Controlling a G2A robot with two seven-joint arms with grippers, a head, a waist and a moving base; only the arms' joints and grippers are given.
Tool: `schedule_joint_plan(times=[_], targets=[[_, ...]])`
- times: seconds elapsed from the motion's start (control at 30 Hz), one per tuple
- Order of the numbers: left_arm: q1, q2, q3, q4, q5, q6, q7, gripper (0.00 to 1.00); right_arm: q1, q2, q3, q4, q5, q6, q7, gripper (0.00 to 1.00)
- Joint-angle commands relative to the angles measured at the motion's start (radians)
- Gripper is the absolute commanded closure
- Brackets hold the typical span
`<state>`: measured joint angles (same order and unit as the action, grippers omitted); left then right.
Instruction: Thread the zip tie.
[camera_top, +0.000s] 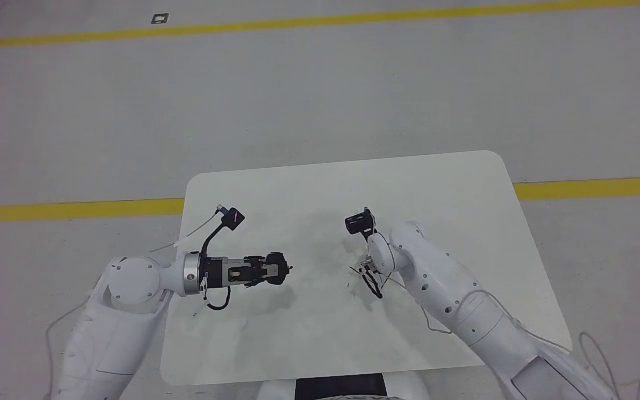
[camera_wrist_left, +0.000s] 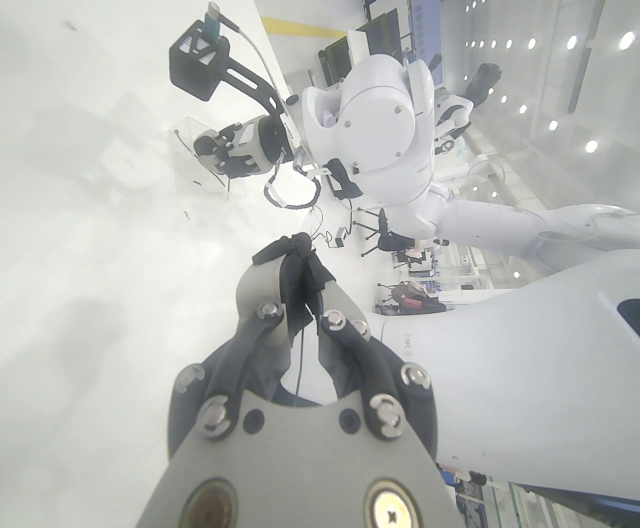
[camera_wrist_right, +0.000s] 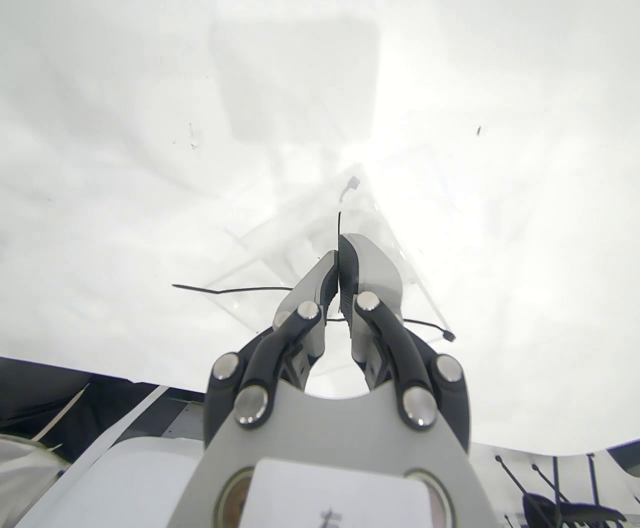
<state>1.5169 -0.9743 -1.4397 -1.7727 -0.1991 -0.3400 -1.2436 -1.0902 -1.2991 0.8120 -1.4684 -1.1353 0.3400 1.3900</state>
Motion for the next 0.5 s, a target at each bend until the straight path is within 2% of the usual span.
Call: schedule_joint_plan(times=[0.0,0.2,0.47], targets=[[0.000,0.000,0.000,0.000,0.000,0.000,0.000,1.00,-0.009,0.003,0.010,-0.022,-0.003,0.000,0.000,1.00],[0.000,0.000,0.000,0.000,0.000,0.000,0.000,1.00,-0.037,0.017,0.048,-0.087,0.011,0.000,0.000,1.00],[0.000,0.000,0.000,0.000,0.000,0.000,0.000,1.00,-0.108,0.050,0.163,-0.208,0.083,-0.033,0.000,1.00]])
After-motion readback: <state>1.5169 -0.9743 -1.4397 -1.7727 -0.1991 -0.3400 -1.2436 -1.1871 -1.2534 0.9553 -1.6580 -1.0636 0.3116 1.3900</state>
